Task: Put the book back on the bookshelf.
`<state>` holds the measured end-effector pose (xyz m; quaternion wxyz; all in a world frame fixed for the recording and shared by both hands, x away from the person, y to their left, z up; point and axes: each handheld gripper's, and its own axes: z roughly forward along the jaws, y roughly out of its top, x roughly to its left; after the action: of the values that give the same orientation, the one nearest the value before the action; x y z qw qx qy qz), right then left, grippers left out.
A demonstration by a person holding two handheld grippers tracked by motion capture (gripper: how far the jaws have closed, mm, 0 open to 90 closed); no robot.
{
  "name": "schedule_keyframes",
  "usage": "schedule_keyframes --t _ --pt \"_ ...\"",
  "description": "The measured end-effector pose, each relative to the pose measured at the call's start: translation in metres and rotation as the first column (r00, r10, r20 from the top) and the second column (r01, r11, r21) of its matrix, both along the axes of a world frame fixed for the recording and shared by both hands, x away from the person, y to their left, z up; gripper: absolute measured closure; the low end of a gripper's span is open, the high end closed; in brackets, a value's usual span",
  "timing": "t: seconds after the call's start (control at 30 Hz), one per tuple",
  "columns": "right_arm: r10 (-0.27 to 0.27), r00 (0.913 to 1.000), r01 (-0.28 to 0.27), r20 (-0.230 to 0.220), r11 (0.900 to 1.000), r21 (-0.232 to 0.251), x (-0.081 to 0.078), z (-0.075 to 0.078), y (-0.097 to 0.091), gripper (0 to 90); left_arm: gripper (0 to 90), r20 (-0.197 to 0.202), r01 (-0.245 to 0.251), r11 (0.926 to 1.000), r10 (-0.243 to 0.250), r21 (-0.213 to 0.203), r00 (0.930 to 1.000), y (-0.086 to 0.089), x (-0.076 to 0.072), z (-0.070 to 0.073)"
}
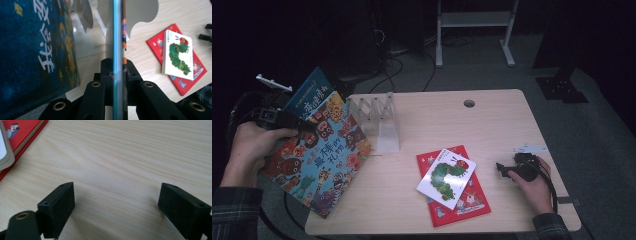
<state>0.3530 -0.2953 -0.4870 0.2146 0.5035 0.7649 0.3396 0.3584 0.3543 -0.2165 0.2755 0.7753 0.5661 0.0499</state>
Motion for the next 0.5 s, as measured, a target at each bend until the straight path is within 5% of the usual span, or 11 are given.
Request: schedule_keyframes --t 0.5 --pt "-0.004 1.0 0.004 -0.001 1.0 0.0 0.0 0.0 -0.0001 12.8 80.9 0.003 -0.085 0.9938 0.085 0.071 0.9963 0.0006 0.0084 -0.0025"
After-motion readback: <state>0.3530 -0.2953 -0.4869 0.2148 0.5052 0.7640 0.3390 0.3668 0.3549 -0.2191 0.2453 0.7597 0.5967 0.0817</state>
